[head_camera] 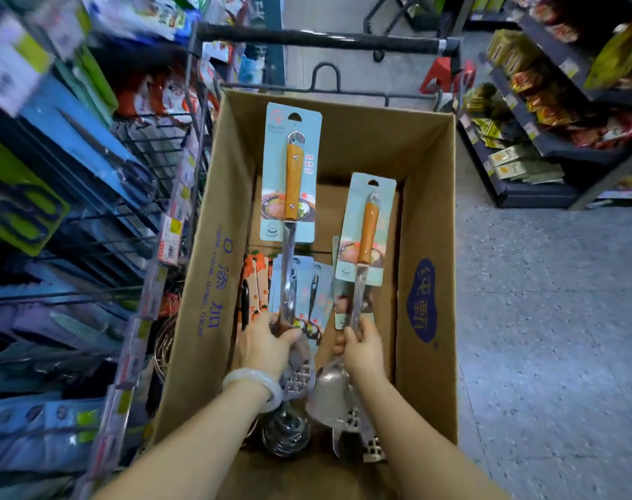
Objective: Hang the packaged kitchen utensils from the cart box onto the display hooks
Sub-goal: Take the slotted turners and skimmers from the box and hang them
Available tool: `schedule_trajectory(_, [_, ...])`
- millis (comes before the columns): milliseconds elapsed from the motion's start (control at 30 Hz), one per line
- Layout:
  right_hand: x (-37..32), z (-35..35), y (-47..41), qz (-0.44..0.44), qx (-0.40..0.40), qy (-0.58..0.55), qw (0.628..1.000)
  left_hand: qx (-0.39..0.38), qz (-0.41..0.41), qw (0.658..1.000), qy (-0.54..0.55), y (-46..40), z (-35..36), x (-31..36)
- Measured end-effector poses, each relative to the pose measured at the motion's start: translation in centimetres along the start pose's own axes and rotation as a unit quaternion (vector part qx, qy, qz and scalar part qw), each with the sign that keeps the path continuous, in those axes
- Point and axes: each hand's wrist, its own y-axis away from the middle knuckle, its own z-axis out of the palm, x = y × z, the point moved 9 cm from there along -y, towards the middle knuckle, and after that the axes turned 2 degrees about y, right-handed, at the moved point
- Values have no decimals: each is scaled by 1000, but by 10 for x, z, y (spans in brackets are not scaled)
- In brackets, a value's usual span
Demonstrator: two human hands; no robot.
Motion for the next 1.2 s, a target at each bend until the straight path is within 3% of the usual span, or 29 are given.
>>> schedule_trajectory(400, [-205,-8,67,-235,-106,-1,966,134,103,983,78,32,-92,115])
schedule_trajectory(667, [-296,-28,165,-382,-188,0,905,269,157,945,99,130,-163,175])
schedule_trajectory(900, [-363,-14,291,-480,-285,-35,829,391,201,892,108,249,-268,214])
schedule_trajectory(1200, [-451,19,535,-567,-436,-120,688,552,236,800,20,449,-433,269])
